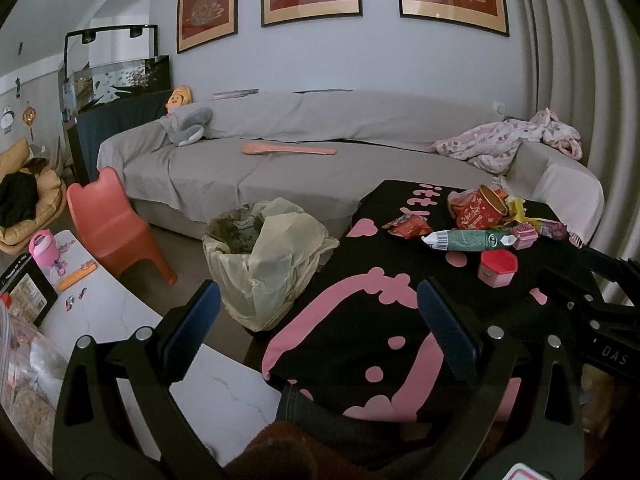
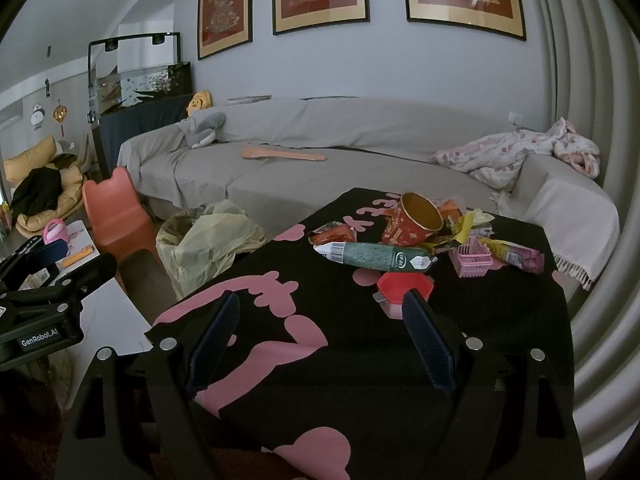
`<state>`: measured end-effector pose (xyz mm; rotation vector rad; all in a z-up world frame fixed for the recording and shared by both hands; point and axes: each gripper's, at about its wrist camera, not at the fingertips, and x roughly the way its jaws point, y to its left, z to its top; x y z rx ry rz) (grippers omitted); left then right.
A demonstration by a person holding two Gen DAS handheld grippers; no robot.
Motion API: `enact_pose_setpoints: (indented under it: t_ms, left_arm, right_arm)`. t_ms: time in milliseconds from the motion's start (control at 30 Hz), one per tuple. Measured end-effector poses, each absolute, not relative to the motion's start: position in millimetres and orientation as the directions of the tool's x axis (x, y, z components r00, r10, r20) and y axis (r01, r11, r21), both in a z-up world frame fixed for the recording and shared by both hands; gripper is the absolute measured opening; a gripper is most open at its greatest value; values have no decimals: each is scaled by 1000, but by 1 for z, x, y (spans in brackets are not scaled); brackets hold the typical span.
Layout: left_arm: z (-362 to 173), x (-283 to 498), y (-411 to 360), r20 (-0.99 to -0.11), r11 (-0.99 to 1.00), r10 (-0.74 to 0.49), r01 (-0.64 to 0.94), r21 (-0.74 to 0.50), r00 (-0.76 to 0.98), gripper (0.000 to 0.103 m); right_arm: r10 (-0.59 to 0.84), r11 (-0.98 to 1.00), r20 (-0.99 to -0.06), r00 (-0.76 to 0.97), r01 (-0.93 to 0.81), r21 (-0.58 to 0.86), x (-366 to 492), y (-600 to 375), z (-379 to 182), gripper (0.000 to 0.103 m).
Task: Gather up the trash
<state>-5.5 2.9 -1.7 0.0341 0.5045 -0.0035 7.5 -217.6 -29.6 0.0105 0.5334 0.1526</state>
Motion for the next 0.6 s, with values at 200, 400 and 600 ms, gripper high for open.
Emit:
enact_pose_setpoints:
  t_ms: [200,400,600]
  left_arm:
    - [-1,-1,4,-488,999,1,16,31,873,94]
    - [-1,-2,4,-487,999,1,16,30,873,94]
    - [-1,-2,4,-490,999,1,16,30,872,94]
  right_arm:
    - [148,989,-506,849,-142,51,6,-217,-29,80]
    - [148,989,-507,849,-142,51,7,-217,-30,80]
    - [147,989,-506,850,-140,51,7,-217,-30,80]
